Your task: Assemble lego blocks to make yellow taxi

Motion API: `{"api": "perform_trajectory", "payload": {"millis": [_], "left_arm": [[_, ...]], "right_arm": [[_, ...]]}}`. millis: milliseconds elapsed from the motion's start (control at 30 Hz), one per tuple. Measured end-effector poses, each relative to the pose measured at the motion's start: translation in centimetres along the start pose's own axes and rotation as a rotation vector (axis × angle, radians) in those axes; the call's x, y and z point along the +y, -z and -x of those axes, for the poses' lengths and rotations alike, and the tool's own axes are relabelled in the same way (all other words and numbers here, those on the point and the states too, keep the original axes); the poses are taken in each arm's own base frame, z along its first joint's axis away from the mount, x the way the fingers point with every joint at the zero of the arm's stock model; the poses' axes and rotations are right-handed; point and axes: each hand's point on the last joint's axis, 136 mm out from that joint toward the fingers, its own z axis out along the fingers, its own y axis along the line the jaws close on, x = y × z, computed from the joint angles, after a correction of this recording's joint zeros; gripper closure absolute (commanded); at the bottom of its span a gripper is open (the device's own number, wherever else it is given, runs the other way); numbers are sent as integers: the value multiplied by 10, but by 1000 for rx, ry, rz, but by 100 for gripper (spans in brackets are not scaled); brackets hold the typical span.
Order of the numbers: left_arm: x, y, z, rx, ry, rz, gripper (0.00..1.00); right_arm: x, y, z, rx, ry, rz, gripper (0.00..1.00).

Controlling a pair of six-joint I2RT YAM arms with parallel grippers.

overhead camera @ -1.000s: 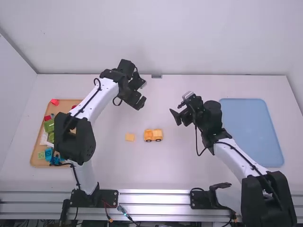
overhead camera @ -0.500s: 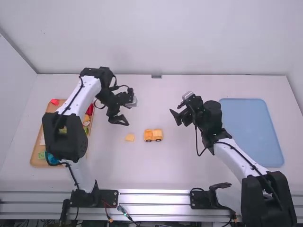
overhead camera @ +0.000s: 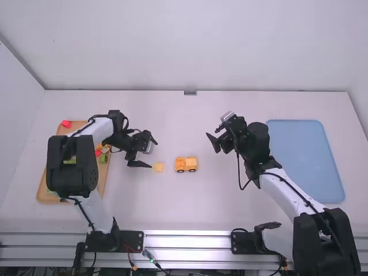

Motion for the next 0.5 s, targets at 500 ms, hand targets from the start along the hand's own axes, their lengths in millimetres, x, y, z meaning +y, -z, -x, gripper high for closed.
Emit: {"api": "perform_trajectory", "payload": {"millis": [500], "left_arm": [[-4, -44, -31, -53, 31, 200, 1]], "right_arm": [[73, -11, -26, -3, 213, 360, 1]]}}
